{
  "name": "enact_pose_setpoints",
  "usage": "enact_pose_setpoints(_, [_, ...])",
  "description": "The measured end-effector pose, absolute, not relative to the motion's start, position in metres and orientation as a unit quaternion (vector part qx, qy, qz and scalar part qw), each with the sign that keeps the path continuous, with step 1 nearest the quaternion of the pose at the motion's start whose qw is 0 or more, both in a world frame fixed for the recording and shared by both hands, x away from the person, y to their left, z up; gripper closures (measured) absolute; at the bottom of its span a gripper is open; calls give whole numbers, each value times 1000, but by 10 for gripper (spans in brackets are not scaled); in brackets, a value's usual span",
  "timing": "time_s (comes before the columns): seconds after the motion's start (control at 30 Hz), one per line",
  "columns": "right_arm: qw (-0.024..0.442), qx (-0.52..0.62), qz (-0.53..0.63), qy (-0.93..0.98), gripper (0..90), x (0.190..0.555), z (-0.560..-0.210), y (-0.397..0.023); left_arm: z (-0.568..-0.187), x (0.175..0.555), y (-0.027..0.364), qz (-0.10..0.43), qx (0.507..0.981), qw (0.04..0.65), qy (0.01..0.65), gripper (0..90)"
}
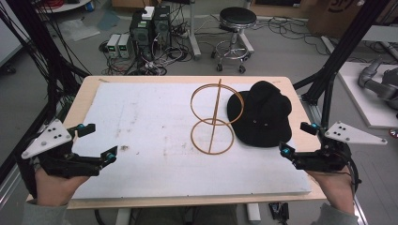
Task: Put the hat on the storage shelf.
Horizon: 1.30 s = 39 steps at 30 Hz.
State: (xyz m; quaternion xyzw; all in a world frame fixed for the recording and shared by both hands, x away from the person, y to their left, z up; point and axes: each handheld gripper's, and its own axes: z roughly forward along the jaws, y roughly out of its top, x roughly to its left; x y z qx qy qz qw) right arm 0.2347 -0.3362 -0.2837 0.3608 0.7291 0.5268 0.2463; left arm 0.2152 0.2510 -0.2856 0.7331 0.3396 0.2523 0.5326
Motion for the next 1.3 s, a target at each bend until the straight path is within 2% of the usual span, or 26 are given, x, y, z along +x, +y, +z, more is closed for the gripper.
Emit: enact_pose_setpoints(1.3, [254, 370, 513, 732, 21, 247, -289, -329, -290, 221, 255, 253, 730, 529, 351, 44])
